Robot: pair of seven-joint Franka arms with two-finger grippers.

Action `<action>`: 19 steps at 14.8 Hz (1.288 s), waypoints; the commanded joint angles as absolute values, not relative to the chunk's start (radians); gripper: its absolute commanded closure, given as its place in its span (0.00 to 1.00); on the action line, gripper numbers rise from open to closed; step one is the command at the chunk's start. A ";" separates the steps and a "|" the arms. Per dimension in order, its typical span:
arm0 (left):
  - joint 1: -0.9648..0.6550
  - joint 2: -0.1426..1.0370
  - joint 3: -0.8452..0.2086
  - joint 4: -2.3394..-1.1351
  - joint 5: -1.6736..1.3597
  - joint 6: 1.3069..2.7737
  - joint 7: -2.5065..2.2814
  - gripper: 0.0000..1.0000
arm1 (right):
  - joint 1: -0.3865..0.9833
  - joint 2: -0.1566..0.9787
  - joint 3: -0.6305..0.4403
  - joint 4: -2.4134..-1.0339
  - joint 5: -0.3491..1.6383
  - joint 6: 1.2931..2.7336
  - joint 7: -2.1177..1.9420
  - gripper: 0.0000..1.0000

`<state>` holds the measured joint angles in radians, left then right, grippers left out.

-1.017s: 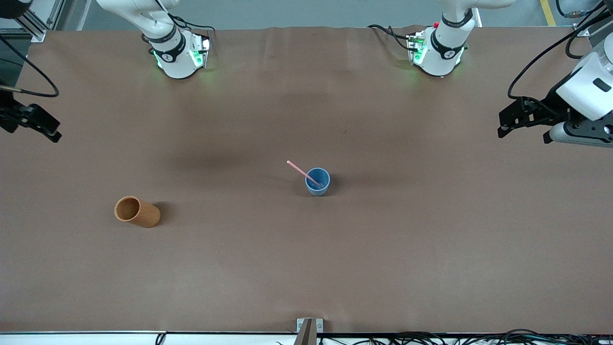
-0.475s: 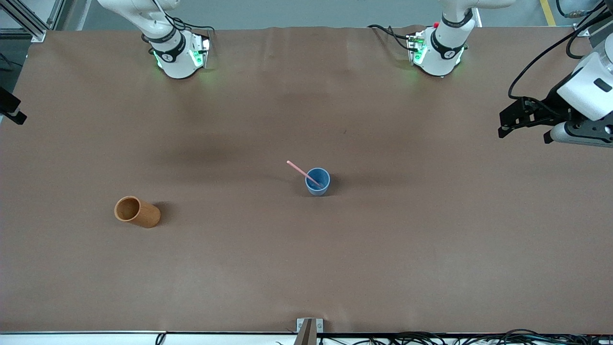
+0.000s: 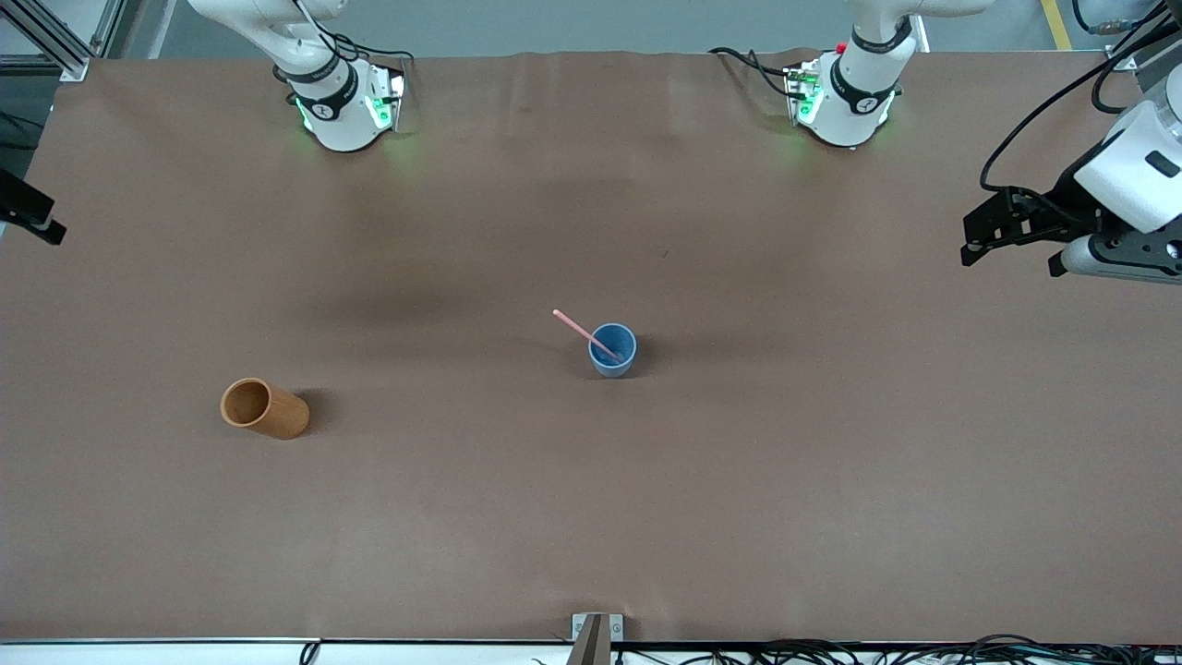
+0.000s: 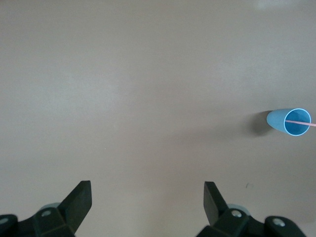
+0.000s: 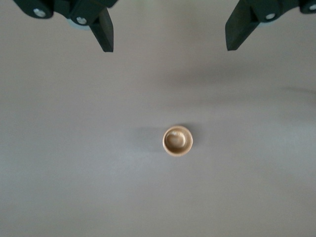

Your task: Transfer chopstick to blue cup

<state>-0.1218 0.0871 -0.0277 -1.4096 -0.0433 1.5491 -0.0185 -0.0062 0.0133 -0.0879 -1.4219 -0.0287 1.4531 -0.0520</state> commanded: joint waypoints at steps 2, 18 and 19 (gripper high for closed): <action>-0.109 0.091 -0.031 -1.390 -0.055 1.532 -0.003 0.00 | -0.017 0.011 -0.081 -1.427 -0.011 1.434 -0.090 0.00; -0.110 0.091 -0.031 -1.390 -0.055 1.532 -0.003 0.00 | -0.023 -0.086 -0.071 -1.578 -0.012 1.508 -0.092 0.01; -0.110 0.091 -0.031 -1.390 -0.055 1.532 -0.005 0.00 | -0.021 -0.084 -0.071 -1.577 -0.011 1.509 -0.092 0.01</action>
<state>-0.1202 0.0871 -0.0265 -1.4096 -0.0433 1.5491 -0.0185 -0.0350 -0.0504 -0.0599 -1.5382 -0.0262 1.4898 -0.0857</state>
